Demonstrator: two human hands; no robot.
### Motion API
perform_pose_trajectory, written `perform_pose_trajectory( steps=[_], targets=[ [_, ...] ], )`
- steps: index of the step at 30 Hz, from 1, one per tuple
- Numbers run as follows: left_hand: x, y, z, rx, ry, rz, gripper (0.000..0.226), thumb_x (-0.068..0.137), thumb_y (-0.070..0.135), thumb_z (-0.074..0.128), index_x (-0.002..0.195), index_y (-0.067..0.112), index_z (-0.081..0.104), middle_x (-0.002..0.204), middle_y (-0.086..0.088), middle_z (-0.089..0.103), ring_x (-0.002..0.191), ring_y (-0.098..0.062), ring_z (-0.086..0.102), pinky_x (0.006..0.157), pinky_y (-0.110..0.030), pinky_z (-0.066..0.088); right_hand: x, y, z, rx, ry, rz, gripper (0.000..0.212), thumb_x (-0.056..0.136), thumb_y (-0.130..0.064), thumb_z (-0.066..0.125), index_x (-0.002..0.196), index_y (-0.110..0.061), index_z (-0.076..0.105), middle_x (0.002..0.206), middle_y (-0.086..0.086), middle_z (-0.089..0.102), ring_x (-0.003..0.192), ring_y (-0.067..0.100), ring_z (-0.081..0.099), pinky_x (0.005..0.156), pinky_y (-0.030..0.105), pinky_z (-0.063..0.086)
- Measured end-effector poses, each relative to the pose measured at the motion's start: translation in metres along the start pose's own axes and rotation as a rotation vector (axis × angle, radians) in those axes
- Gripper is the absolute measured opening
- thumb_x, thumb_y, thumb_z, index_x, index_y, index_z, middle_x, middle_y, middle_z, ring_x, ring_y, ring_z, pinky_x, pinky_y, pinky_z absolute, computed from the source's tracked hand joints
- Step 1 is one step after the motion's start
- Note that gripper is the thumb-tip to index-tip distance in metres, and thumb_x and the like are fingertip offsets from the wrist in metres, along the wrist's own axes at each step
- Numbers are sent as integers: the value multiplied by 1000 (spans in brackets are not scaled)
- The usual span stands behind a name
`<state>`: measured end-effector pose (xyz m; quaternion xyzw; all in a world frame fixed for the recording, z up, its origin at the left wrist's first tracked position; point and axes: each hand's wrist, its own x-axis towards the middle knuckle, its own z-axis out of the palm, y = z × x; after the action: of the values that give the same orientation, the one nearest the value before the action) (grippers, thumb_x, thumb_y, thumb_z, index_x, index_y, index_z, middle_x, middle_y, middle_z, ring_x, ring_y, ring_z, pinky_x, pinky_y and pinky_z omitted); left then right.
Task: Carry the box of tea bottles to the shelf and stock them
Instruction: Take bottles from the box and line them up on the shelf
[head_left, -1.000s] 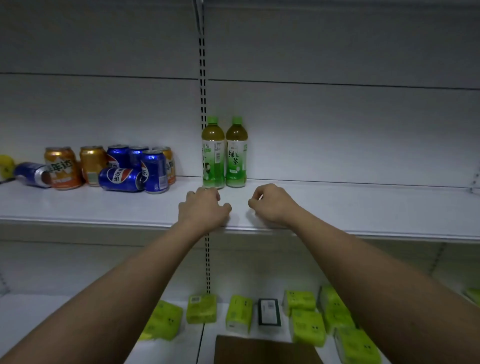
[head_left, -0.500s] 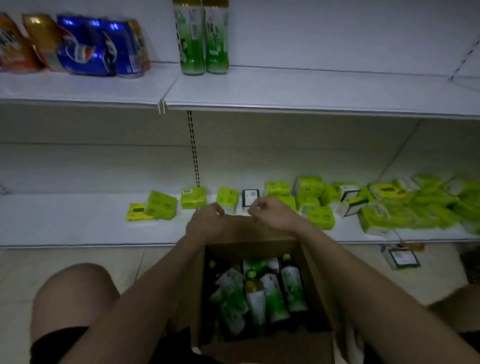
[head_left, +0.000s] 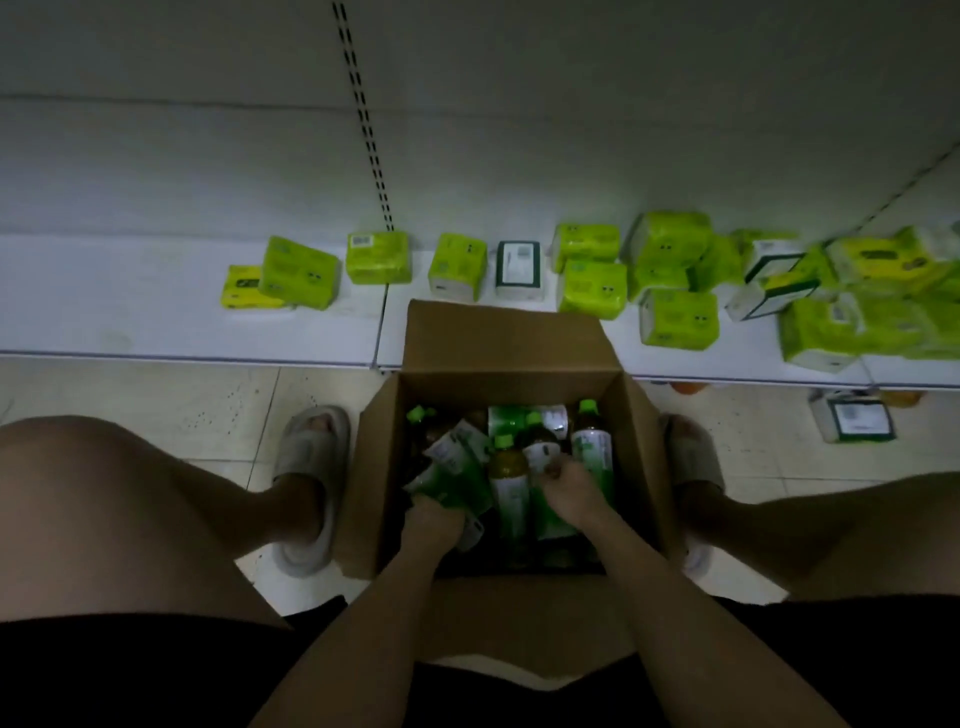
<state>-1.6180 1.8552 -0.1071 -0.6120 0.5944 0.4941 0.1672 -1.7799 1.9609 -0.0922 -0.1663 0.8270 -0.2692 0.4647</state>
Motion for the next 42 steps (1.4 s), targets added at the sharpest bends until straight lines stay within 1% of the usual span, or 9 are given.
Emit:
perform_pose_trajectory(
  steps=[2, 5, 12, 16, 21, 25, 32, 39, 42],
  targets=[
    [7, -4, 3, -66, 30, -85, 62, 90, 28, 60, 140, -1, 36, 136, -21, 50, 123, -36, 51, 98, -38, 43, 14, 1, 13, 56, -1, -22, 7, 95, -17, 52, 99, -13, 56, 101, 9, 59, 103, 31, 57, 93, 38, 46],
    [24, -1, 2, -174, -22, -129, 76, 92, 32, 59, 148, -1, 18, 141, -20, 43, 124, -36, 48, 89, -35, 44, 31, -5, 26, 59, 39, -50, 16, 96, -21, 54, 108, -12, 48, 96, 0, 51, 95, 23, 53, 79, 30, 40],
    [53, 6, 13, -545, -30, -162, 69, 95, 19, 58, 149, 7, 18, 150, -17, 34, 136, -35, 37, 108, -42, 36, 62, -10, 46, 20, 47, -72, 58, 91, -27, 62, 141, -16, 34, 124, 10, 59, 108, 30, 58, 90, 49, 51],
    [64, 1, 14, -692, -33, -206, 72, 90, 23, 65, 149, 15, 24, 148, -13, 39, 134, -34, 41, 110, -50, 37, 76, -14, 50, 15, -71, -41, 74, 91, -22, 64, 149, -19, 19, 134, 11, 54, 118, 33, 54, 95, 44, 48],
    [72, -12, 10, -773, -51, -264, 80, 84, 29, 72, 149, 16, 29, 145, -12, 45, 131, -34, 46, 107, -51, 41, 85, -12, 50, -174, -59, -92, 78, 80, -24, 74, 145, -10, 33, 140, 18, 44, 129, 37, 43, 106, 47, 40],
    [73, -16, 11, -778, -46, -196, 97, 74, 26, 82, 151, 18, 22, 147, -10, 42, 132, -32, 44, 107, -52, 40, 81, -14, 52, -319, -95, -113, 65, 80, -25, 73, 136, -12, 42, 136, 18, 38, 127, 37, 36, 103, 43, 37],
    [58, -5, 4, -624, 11, -62, 94, 77, 14, 79, 150, 7, 20, 149, -13, 39, 136, -30, 40, 111, -45, 37, 63, -6, 59, -71, -245, -81, 72, 80, -12, 74, 135, -16, 28, 134, 11, 49, 120, 29, 52, 98, 48, 49],
    [42, 3, -22, -386, -92, 44, 82, 82, 21, 75, 146, 12, 25, 146, -10, 40, 133, -31, 42, 101, -37, 41, 78, 28, 78, -130, -225, -59, 114, 44, -61, 75, 143, -22, 33, 148, 12, 39, 136, 36, 38, 108, 56, 39],
    [45, 10, -31, -331, -172, -69, 88, 83, 40, 71, 150, 18, 18, 149, -9, 36, 131, -33, 43, 94, -44, 49, 56, 12, 72, -179, -232, -83, 104, 63, -47, 79, 148, -23, 24, 150, 12, 37, 136, 37, 37, 110, 53, 37]
  ],
)
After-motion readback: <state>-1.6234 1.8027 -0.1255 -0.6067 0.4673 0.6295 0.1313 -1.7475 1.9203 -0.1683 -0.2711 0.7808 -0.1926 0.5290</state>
